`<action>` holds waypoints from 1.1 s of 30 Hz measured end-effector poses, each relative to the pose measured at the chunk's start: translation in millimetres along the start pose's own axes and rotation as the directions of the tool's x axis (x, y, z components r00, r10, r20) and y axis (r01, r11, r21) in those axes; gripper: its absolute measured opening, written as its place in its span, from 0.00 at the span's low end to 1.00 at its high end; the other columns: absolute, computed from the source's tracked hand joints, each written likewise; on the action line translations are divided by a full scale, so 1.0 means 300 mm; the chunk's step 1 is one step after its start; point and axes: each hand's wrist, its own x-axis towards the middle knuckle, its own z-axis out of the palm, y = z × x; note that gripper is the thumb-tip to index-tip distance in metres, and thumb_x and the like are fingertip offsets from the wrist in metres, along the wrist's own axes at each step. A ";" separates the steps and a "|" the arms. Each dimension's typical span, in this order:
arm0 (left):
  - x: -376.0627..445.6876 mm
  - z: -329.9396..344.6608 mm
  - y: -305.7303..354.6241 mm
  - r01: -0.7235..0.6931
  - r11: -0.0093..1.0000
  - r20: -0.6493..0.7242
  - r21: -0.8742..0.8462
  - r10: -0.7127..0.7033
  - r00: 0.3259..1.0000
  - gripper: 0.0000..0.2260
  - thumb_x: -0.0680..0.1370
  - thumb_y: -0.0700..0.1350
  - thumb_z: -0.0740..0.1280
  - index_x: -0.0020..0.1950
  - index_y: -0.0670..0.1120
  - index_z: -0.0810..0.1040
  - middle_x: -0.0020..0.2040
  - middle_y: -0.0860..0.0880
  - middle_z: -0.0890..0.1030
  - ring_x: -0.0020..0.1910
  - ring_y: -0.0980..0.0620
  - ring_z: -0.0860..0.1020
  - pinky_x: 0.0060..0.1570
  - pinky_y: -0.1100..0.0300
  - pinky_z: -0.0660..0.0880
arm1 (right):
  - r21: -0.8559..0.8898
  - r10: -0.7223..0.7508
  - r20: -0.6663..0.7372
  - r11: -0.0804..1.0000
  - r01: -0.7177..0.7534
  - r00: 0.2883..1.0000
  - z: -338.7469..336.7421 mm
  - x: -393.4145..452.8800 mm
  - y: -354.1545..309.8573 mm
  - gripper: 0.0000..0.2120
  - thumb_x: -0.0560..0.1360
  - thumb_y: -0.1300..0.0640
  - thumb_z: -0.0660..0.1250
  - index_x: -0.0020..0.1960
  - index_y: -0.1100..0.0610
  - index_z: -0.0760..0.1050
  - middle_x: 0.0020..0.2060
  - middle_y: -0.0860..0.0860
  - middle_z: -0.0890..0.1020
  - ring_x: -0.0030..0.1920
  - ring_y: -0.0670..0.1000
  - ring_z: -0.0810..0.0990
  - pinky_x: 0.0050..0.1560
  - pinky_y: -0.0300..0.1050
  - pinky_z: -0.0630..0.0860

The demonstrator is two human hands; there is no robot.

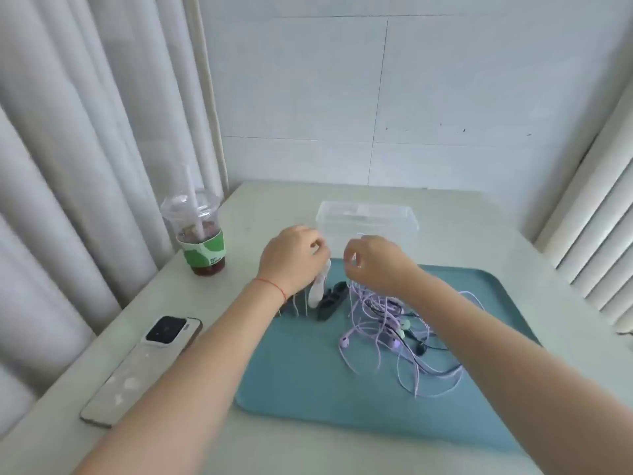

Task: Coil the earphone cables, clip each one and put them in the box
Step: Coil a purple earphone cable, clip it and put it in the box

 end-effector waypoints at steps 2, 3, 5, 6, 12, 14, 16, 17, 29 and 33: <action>-0.089 -0.003 0.015 -0.051 0.992 0.131 0.111 0.036 0.991 0.08 0.76 0.48 0.62 0.40 0.50 0.77 0.40 0.51 0.77 0.47 0.46 0.74 0.44 0.57 0.71 | -0.137 0.033 0.138 0.991 -0.014 0.990 0.026 -0.079 -0.017 0.08 0.75 0.55 0.61 0.52 0.50 0.76 0.46 0.48 0.76 0.48 0.52 0.75 0.50 0.45 0.69; -0.131 0.004 0.017 -0.081 0.982 0.209 0.170 0.045 0.977 0.09 0.75 0.49 0.61 0.43 0.50 0.80 0.43 0.49 0.78 0.49 0.44 0.73 0.45 0.57 0.71 | -0.171 0.061 0.169 0.985 -0.031 0.984 0.035 -0.115 -0.023 0.08 0.75 0.56 0.60 0.50 0.49 0.76 0.47 0.48 0.77 0.49 0.53 0.76 0.48 0.45 0.69; -0.189 0.017 0.012 -0.110 0.968 0.319 0.227 0.032 0.947 0.13 0.73 0.51 0.58 0.49 0.51 0.82 0.50 0.48 0.79 0.54 0.44 0.73 0.48 0.57 0.72 | -0.175 0.125 0.184 0.980 -0.093 0.975 0.034 -0.158 -0.032 0.11 0.74 0.59 0.58 0.46 0.47 0.77 0.48 0.47 0.80 0.48 0.54 0.78 0.47 0.45 0.74; -0.207 0.011 0.004 -0.110 0.966 0.311 0.235 0.033 0.950 0.13 0.74 0.51 0.58 0.50 0.52 0.82 0.52 0.49 0.79 0.56 0.44 0.73 0.50 0.56 0.72 | -0.139 0.145 0.155 0.983 -0.124 0.977 0.018 -0.174 -0.040 0.12 0.74 0.60 0.58 0.46 0.46 0.77 0.49 0.48 0.81 0.48 0.55 0.79 0.48 0.45 0.76; -0.169 -0.097 0.072 -0.034 0.991 0.244 0.127 0.002 0.970 0.09 0.77 0.52 0.64 0.53 0.53 0.82 0.53 0.49 0.78 0.54 0.48 0.75 0.53 0.56 0.72 | 0.103 0.104 -0.035 0.990 -0.100 0.994 -0.132 -0.199 -0.095 0.18 0.77 0.63 0.55 0.60 0.49 0.77 0.52 0.49 0.81 0.49 0.54 0.81 0.51 0.49 0.78; -0.131 -0.110 0.108 -0.039 0.994 0.236 0.100 0.014 0.972 0.09 0.76 0.50 0.63 0.49 0.53 0.83 0.52 0.50 0.80 0.53 0.48 0.76 0.53 0.56 0.73 | 0.147 0.096 -0.058 0.985 -0.086 0.994 -0.168 -0.182 -0.084 0.19 0.77 0.64 0.55 0.61 0.49 0.76 0.51 0.50 0.81 0.44 0.54 0.80 0.47 0.49 0.79; -0.099 -0.104 0.135 -0.028 0.995 0.238 0.096 0.004 0.971 0.09 0.76 0.49 0.62 0.47 0.53 0.82 0.50 0.51 0.81 0.50 0.49 0.77 0.49 0.57 0.74 | 0.119 0.106 -0.067 0.988 -0.098 0.992 -0.181 -0.163 -0.057 0.17 0.77 0.63 0.55 0.59 0.50 0.77 0.50 0.52 0.81 0.39 0.53 0.78 0.44 0.48 0.78; -0.082 -0.095 0.142 -0.006 0.996 0.238 0.090 -0.015 0.971 0.08 0.76 0.48 0.62 0.44 0.53 0.81 0.47 0.52 0.81 0.47 0.49 0.77 0.46 0.57 0.73 | 0.105 0.121 -0.066 0.988 -0.114 0.990 -0.181 -0.149 -0.038 0.16 0.77 0.63 0.56 0.58 0.52 0.78 0.51 0.52 0.82 0.40 0.53 0.78 0.45 0.46 0.77; 0.139 0.139 0.120 0.234 0.918 0.330 0.320 -0.339 0.881 0.11 0.73 0.51 0.66 0.35 0.47 0.71 0.33 0.49 0.75 0.37 0.47 0.77 0.32 0.61 0.66 | -0.053 0.393 0.201 0.919 -0.391 0.897 -0.014 0.050 0.179 0.16 0.77 0.56 0.61 0.32 0.57 0.65 0.30 0.52 0.71 0.31 0.52 0.70 0.30 0.40 0.65; 0.141 0.162 0.083 0.272 0.934 0.351 0.230 -0.340 0.872 0.09 0.71 0.44 0.67 0.31 0.45 0.75 0.38 0.45 0.82 0.44 0.46 0.82 0.33 0.62 0.69 | -0.043 0.341 0.283 0.938 -0.343 0.897 0.007 0.075 0.189 0.10 0.75 0.55 0.66 0.47 0.63 0.80 0.44 0.57 0.83 0.40 0.53 0.78 0.41 0.45 0.76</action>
